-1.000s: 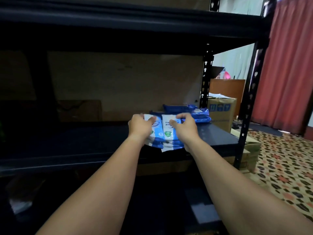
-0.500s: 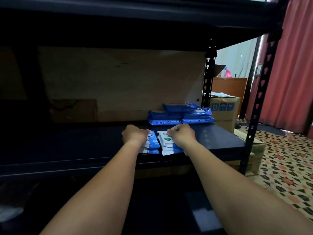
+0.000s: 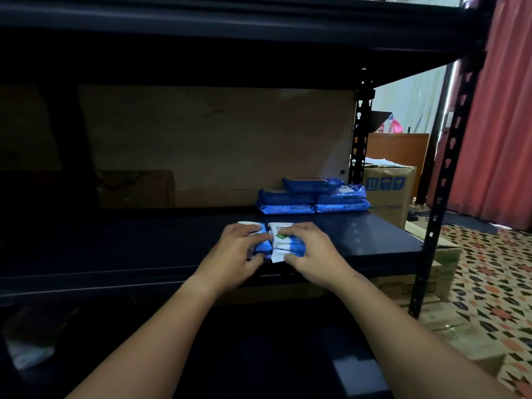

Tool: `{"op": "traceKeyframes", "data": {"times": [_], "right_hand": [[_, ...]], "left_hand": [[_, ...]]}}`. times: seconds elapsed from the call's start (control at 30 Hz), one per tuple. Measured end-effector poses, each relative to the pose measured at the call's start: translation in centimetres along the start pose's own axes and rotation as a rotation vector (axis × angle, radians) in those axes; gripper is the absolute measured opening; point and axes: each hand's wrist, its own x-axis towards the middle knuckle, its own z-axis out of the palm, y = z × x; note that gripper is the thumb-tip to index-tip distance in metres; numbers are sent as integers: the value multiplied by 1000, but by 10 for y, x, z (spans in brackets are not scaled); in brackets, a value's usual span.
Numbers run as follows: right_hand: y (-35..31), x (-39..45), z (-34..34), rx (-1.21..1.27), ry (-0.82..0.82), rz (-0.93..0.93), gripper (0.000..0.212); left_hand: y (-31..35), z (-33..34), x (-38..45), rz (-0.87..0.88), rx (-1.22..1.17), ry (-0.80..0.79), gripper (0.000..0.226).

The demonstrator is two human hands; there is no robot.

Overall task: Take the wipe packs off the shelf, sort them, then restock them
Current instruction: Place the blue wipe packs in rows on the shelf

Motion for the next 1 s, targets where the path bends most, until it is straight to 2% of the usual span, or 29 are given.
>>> {"op": "traceKeyframes", "data": {"times": [0.13, 0.37, 0.77, 0.87, 1.0], "right_hand": [[-14, 21, 19, -39, -34, 17, 49], [-29, 80, 55, -38, -81, 100, 42], [-10, 129, 76, 11, -42, 33, 33], [-8, 129, 78, -11, -59, 27, 38], [-17, 116, 77, -19, -16, 51, 59]], "left_hand": [[-21, -1, 9, -43, 80, -2, 43], [-74, -7, 33, -132, 73, 43, 38], [-122, -1, 59, -256, 47, -5, 41], [-119, 1, 58, -273, 86, 13, 43], [-101, -8, 45, -353, 166, 6, 58]]}}
